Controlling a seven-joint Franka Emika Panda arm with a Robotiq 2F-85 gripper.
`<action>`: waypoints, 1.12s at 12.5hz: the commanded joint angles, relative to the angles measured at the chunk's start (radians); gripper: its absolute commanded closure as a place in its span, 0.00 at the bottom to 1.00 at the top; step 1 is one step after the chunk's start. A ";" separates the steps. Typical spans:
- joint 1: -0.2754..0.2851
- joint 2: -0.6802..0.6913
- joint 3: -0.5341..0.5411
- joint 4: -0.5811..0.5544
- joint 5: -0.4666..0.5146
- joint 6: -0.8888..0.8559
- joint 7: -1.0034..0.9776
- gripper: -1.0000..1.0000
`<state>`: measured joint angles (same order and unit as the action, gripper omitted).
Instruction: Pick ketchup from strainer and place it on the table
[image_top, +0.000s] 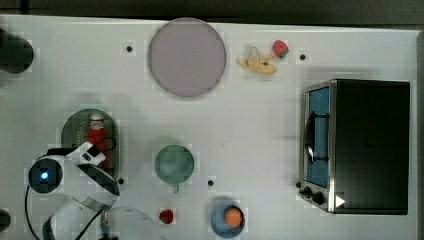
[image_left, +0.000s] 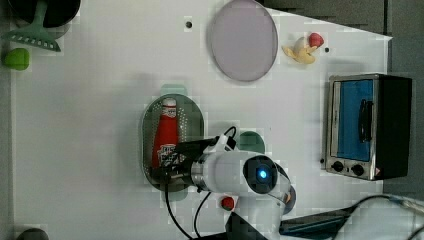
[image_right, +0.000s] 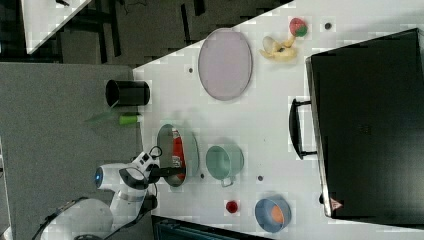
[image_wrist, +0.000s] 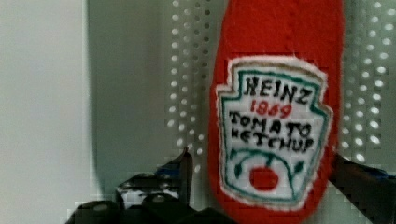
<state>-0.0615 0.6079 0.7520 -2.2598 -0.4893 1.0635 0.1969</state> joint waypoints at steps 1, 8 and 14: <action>0.040 0.025 -0.042 0.060 -0.015 0.007 0.113 0.00; 0.049 0.004 -0.038 0.075 -0.027 -0.009 0.124 0.40; 0.004 -0.250 0.061 0.084 0.151 -0.199 0.124 0.40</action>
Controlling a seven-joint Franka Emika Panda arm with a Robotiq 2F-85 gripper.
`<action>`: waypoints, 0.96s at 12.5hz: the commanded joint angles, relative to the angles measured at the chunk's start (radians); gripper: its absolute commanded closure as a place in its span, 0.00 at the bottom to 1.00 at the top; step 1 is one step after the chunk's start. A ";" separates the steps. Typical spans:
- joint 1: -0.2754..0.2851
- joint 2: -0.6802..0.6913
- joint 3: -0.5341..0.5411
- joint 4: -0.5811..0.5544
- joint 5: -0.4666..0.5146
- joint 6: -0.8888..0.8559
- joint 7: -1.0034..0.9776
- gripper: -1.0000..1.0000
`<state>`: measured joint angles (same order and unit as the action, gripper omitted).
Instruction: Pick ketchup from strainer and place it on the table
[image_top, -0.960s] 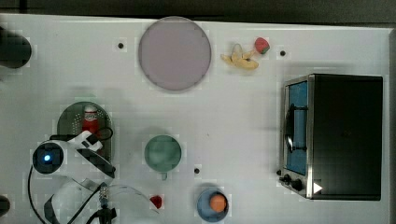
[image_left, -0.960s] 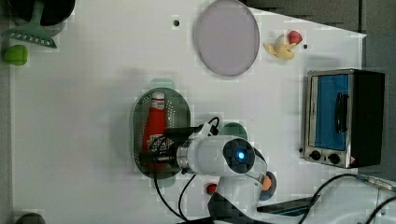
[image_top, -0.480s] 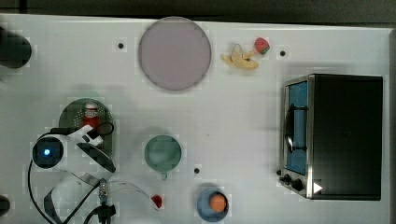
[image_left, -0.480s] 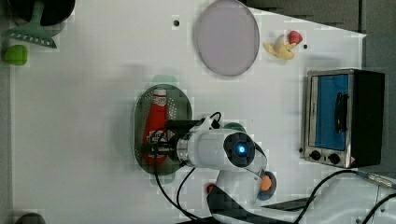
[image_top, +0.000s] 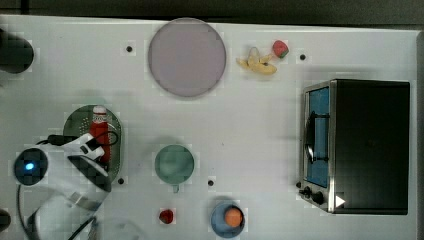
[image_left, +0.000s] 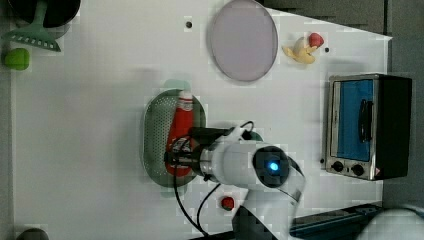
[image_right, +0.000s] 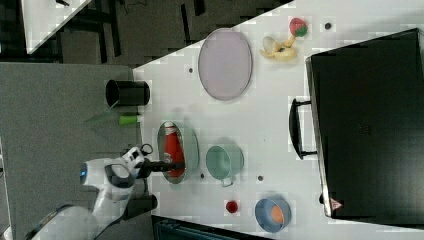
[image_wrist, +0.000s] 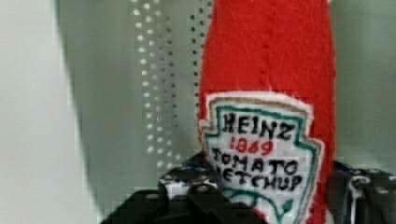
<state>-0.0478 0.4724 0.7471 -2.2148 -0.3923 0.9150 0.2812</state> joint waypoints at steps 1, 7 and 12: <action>-0.017 -0.155 0.077 0.054 0.131 -0.085 0.039 0.40; -0.075 -0.273 0.037 0.238 0.305 -0.352 -0.019 0.40; -0.143 -0.278 -0.093 0.378 0.302 -0.561 -0.219 0.40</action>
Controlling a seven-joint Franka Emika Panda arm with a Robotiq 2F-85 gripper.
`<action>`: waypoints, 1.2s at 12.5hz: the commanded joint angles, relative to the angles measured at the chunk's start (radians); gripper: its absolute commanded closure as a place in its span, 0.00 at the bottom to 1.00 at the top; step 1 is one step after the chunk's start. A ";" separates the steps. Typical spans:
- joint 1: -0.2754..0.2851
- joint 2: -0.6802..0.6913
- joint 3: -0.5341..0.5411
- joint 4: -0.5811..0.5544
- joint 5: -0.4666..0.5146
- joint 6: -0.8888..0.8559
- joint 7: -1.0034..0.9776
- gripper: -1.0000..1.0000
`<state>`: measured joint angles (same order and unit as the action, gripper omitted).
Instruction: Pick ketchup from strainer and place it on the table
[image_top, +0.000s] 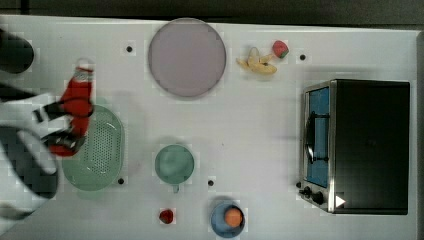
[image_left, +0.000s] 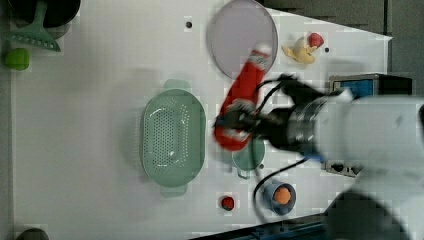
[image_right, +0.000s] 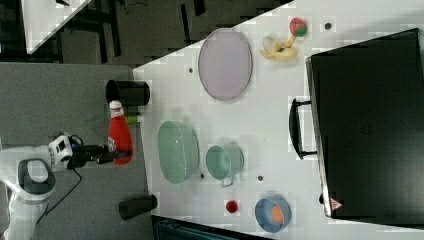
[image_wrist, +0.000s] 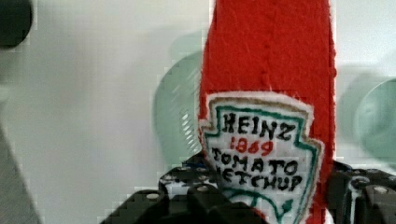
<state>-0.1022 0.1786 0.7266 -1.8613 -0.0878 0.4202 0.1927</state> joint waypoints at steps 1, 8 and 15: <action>-0.102 0.010 -0.108 0.026 -0.003 -0.066 -0.157 0.40; -0.150 -0.001 -0.389 0.010 -0.009 -0.062 -0.507 0.40; -0.154 0.007 -0.518 -0.262 -0.008 0.262 -0.574 0.40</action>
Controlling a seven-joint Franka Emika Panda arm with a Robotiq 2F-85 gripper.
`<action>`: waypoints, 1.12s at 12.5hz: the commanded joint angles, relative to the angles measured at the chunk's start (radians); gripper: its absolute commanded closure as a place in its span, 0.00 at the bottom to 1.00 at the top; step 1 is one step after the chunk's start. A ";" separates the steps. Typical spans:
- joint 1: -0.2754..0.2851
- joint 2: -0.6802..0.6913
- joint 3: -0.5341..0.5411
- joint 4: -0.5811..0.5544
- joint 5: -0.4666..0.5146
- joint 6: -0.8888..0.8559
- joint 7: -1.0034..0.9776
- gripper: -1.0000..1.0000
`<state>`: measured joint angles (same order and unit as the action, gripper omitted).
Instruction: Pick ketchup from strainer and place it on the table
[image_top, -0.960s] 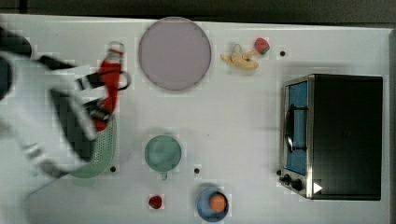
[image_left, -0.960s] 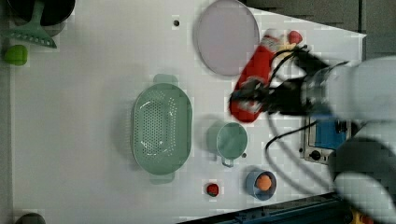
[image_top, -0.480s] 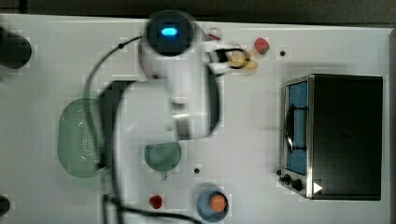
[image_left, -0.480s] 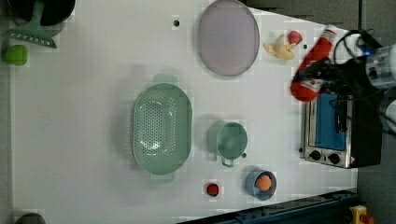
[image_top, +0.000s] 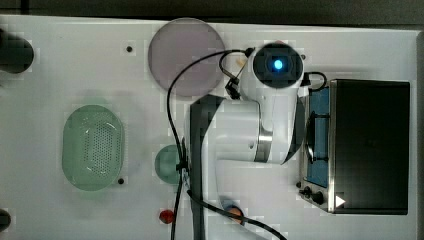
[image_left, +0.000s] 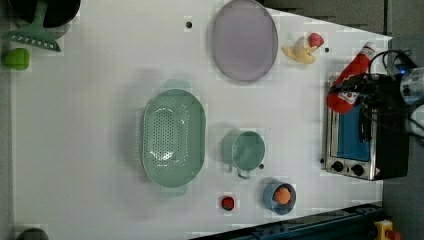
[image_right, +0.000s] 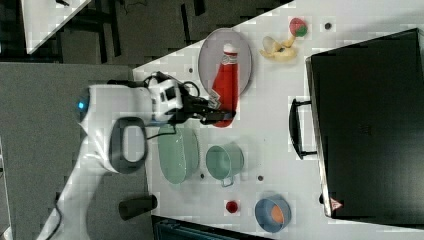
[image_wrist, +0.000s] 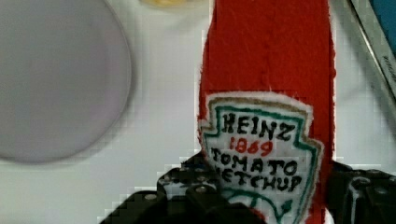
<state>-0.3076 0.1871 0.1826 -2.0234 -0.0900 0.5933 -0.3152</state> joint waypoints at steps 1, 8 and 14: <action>0.052 0.010 0.024 -0.148 -0.004 0.151 -0.066 0.40; 0.052 0.163 0.016 -0.259 -0.005 0.391 -0.066 0.00; 0.052 -0.059 0.031 -0.183 0.003 0.296 -0.058 0.00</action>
<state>-0.2651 0.2303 0.2072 -2.3027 -0.0856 0.8999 -0.3330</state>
